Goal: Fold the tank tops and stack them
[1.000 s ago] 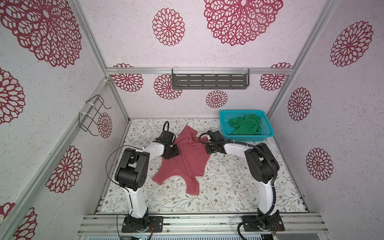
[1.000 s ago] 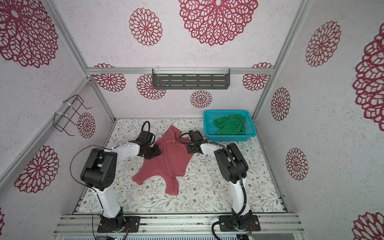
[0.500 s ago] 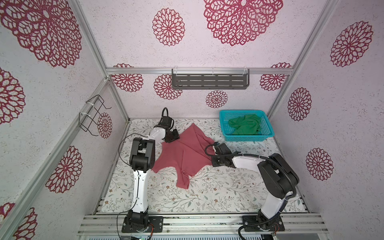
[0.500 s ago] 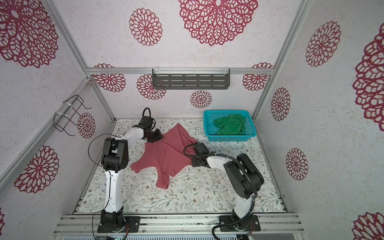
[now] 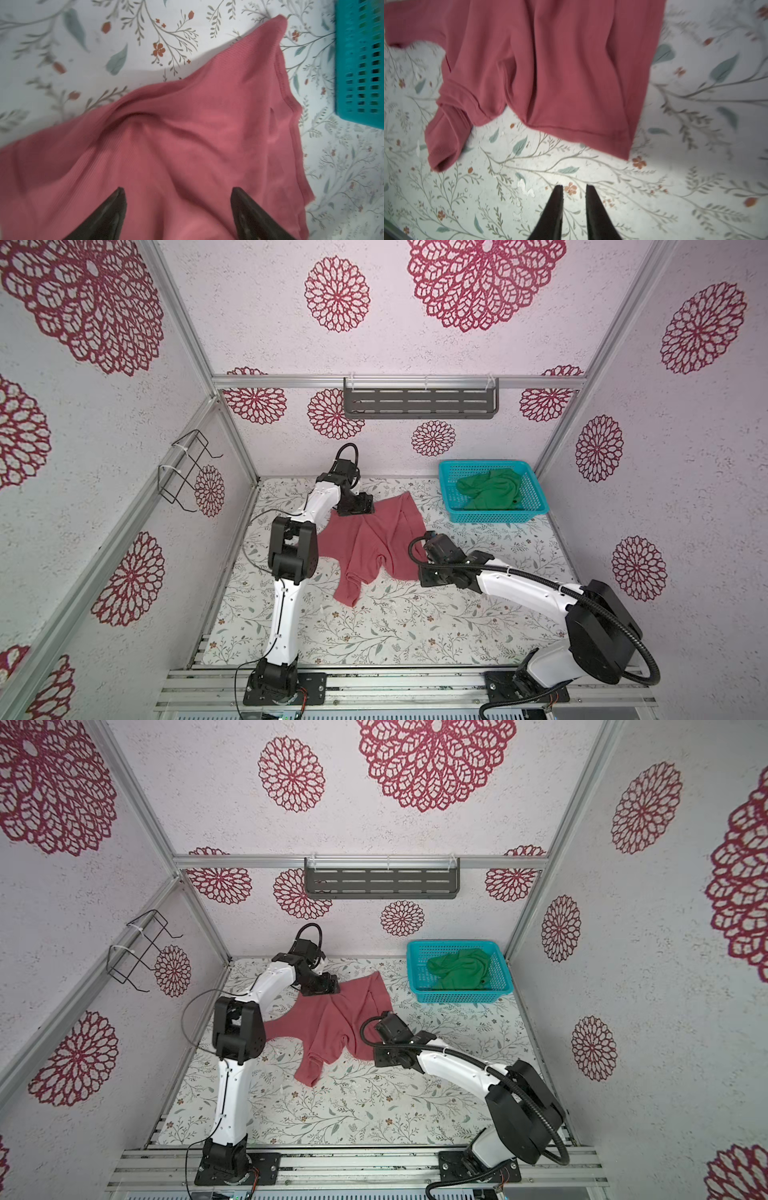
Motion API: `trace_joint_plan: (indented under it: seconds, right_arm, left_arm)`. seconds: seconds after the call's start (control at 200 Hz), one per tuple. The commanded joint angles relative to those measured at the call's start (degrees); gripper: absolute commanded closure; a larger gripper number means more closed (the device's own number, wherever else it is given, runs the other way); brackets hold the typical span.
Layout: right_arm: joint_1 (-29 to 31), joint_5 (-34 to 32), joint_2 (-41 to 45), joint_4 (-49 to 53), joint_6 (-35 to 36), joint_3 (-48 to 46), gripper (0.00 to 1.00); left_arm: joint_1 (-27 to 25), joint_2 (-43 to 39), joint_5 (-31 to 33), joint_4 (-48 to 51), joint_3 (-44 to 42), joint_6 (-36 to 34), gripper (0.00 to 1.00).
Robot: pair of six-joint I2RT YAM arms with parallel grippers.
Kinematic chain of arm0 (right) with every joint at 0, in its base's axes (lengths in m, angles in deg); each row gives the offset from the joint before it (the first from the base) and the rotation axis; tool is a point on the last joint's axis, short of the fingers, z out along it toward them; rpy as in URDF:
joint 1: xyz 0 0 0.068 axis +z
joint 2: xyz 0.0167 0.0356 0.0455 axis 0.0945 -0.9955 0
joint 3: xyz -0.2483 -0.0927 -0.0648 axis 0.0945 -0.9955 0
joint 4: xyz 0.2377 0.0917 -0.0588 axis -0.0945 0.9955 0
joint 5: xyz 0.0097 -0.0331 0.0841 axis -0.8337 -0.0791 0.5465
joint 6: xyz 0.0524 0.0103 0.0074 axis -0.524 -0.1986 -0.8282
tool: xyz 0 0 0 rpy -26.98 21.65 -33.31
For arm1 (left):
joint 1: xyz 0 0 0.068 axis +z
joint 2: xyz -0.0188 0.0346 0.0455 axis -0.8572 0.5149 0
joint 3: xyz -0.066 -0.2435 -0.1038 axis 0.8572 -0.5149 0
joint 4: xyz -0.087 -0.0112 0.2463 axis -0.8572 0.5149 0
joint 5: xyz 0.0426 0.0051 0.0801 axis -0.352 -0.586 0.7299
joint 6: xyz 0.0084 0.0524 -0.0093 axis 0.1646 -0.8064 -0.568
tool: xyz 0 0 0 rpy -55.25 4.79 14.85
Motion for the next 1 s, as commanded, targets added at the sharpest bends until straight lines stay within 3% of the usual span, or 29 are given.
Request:
trace_joint_plan:
  seconds: [0.0,0.2,0.415,0.605,0.771,0.996]
  right_arm:
    - [-3.15,-2.31,-0.54,2.53,4.14,1.65,0.77]
    - [-5.00,-1.58,-6.66,-0.38,6.60,5.58,0.80]
    - [-5.04,1.50,-11.88,-4.69,6.49,6.24,0.81]
    - [-5.06,4.50,-14.44,-10.61,3.34,4.82,0.81]
    - [-5.21,1.37,-16.88,-11.92,3.28,3.48,0.85]
    - [-6.07,-2.78,-14.86,-10.09,2.86,-3.02,0.88]
  left_arm:
    - [0.26,-17.86,6.06,-3.21,-12.30,3.11,0.16]
    - [-1.83,-42.27,8.28,-12.33,-48.78,20.02,0.40]
    - [-8.79,-55.33,10.46,-17.68,-71.34,37.06,0.69]
    - [-10.29,-55.22,9.28,-24.32,-78.02,42.56,0.72]
    - [-10.30,-50.88,10.45,-27.56,-80.06,42.96,0.72]
    - [-10.19,-47.21,14.58,-23.63,-80.30,41.01,0.71]
